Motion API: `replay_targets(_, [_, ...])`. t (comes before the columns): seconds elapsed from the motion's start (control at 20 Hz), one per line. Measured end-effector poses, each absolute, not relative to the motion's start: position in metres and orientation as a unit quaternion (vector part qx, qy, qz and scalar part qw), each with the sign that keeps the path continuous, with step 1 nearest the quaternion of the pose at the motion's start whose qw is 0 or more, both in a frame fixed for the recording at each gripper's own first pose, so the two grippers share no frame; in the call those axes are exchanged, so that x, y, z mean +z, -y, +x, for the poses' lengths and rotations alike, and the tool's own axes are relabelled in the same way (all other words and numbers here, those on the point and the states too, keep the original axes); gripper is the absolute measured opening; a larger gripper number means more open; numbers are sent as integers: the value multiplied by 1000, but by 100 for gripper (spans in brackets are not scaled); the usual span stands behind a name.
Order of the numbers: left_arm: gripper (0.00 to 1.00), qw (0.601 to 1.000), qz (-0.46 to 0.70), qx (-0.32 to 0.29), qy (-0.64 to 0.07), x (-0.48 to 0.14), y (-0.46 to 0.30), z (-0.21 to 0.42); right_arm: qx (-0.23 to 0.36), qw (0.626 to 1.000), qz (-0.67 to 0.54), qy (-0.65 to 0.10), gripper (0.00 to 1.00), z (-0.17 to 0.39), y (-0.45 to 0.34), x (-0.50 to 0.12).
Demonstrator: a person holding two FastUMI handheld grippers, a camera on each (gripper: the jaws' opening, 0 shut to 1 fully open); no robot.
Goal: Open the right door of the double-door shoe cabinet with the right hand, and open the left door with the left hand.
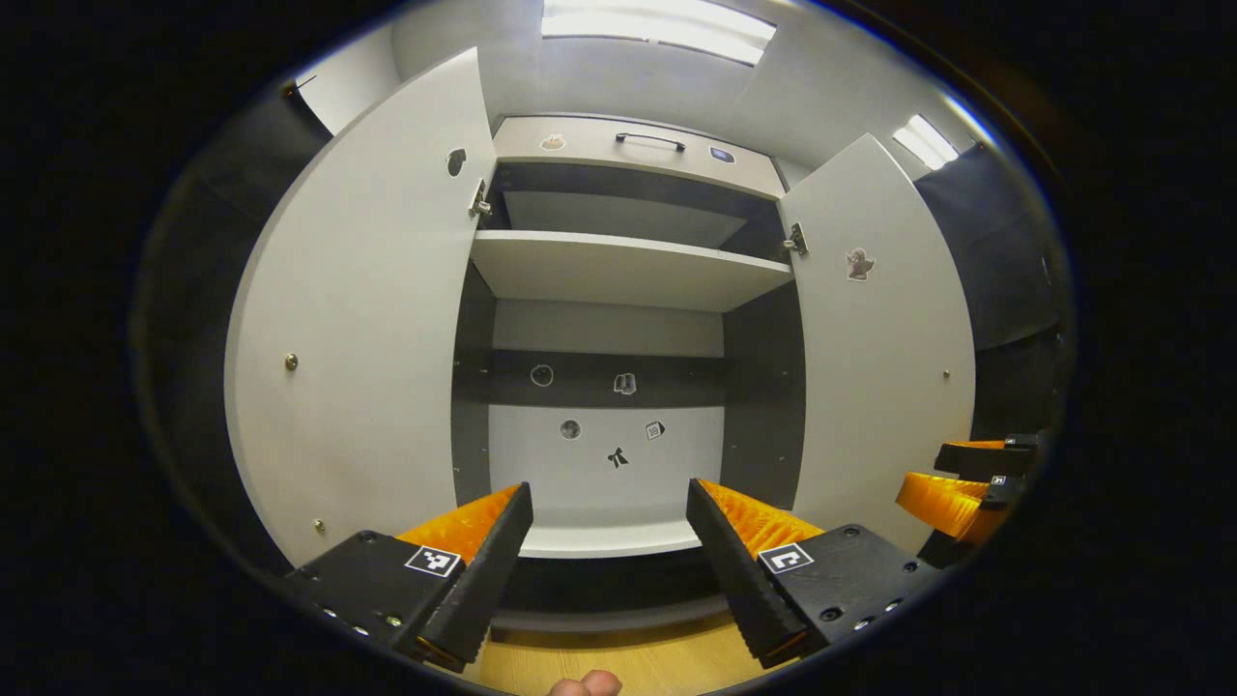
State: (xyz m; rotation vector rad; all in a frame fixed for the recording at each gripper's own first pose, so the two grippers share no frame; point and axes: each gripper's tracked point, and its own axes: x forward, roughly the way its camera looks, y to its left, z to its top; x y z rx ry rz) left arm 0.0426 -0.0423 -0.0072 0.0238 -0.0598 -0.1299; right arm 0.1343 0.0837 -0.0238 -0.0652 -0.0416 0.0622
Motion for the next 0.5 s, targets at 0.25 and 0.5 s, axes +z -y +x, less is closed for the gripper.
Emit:
replay_targets(0.25, [96, 999, 41, -25, 13, -18, 27, 24, 40, 998, -28, 27, 100, 144, -95, -28])
replay_targets(0.5, [96, 999, 19, -38, -2, -34, 31, 13, 56, 998, -27, 22, 100, 147, -110, -36])
